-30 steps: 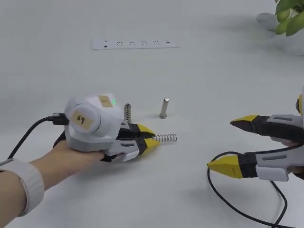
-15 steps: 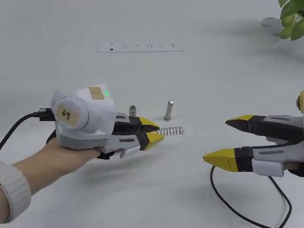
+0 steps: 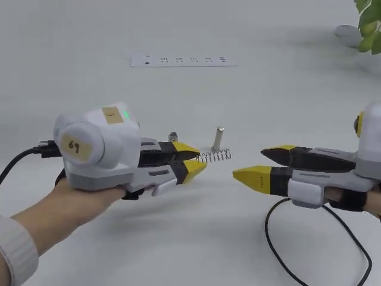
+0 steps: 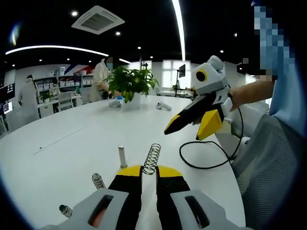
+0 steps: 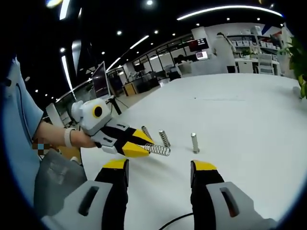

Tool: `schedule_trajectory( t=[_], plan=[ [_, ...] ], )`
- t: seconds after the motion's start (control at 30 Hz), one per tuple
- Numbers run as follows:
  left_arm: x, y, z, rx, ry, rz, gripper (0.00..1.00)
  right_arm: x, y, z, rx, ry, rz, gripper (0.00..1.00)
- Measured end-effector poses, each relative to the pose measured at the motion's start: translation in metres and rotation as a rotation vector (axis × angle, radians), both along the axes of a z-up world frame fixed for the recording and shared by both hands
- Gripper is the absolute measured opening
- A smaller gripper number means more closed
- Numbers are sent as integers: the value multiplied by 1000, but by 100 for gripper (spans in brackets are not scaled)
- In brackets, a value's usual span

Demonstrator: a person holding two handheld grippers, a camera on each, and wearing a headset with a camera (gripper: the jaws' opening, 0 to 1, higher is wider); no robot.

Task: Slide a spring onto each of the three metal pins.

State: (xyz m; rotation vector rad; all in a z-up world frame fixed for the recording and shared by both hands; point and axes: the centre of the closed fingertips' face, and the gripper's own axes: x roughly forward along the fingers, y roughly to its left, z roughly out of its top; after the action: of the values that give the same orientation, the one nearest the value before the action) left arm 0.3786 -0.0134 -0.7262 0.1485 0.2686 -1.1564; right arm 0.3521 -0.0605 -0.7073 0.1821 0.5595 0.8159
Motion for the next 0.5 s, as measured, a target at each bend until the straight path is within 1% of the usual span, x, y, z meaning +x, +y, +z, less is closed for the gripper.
schedule_trajectory(
  t=[0.1,0.13,0.17,0.2,0.23,0.27,0.3,0.37,0.43,0.5],
  plan=[
    [1,0,6,-18,-7,9,3,5,5,4,79,29,-34,49],
    [1,0,8,-23,-7,10,3,7,6,4,88,27,-38,48],
    [1,0,9,-24,-8,11,3,9,7,5,111,34,-52,48],
    [1,0,11,-33,-9,15,3,11,7,4,117,43,-57,47],
    [0,0,12,-35,-9,15,3,14,8,6,140,38,-68,47],
    [0,-1,14,-41,-12,18,3,15,9,8,165,50,-76,46],
    [0,-1,15,-45,-12,17,3,16,9,8,177,58,-79,45],
    [-1,-1,17,-49,-16,17,3,21,8,10,214,64,-104,42],
    [-1,-1,18,-53,-18,19,3,25,9,13,269,84,-128,39],
    [0,0,19,-53,-20,21,3,27,8,12,288,94,-136,38]
  ],
)
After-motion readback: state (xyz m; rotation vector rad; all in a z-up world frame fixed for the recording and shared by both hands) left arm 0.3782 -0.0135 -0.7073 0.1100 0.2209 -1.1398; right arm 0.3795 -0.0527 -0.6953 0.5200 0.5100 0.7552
